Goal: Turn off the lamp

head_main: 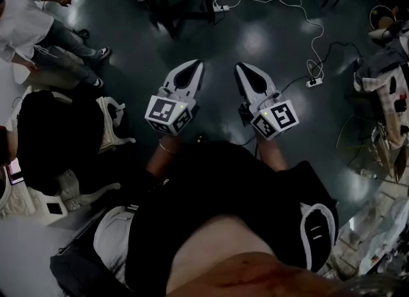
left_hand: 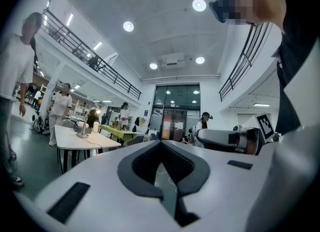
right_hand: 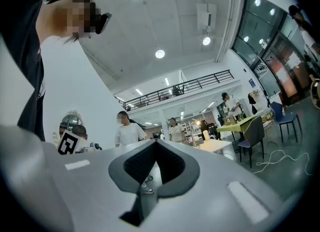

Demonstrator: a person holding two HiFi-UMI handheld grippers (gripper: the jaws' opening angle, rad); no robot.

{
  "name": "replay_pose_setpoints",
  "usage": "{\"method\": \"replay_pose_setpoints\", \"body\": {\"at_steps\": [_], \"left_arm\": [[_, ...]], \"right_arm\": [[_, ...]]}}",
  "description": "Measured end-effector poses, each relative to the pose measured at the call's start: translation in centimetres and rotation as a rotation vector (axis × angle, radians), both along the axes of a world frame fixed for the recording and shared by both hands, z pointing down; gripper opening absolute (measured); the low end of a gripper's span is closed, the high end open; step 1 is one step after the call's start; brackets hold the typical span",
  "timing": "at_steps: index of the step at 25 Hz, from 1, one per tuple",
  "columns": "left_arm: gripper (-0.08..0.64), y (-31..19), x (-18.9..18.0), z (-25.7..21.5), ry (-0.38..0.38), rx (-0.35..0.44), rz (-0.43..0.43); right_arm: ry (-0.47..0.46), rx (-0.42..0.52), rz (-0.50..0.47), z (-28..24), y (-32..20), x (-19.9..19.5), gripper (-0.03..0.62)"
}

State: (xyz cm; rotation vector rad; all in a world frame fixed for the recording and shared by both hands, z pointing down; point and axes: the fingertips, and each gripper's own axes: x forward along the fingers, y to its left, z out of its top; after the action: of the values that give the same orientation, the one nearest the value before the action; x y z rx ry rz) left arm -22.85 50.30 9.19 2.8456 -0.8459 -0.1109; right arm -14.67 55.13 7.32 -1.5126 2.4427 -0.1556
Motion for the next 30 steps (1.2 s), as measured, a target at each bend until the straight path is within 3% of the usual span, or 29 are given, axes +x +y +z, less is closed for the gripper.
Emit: {"method": "replay_pose_setpoints", "body": {"at_steps": [18,26,30], "left_arm": [[0.006,3.1,2.2,-0.1,-0.042,0.057,0.014],[0.006,5.3,2.6,0.2,-0.089,0.104,-0.040],[0.006,5.5,2.2,0.2,-0.104,0.080,-0.070]], "right_arm": [[-0.045,0.011,0.010,0.5,3.2,3.4,0.002],[-0.076,0.005,-0.016,1.8,5.6,5.5,0.002],[-0.080,0.000,-0.035,2.4,5.7,5.5,0.002]]}}
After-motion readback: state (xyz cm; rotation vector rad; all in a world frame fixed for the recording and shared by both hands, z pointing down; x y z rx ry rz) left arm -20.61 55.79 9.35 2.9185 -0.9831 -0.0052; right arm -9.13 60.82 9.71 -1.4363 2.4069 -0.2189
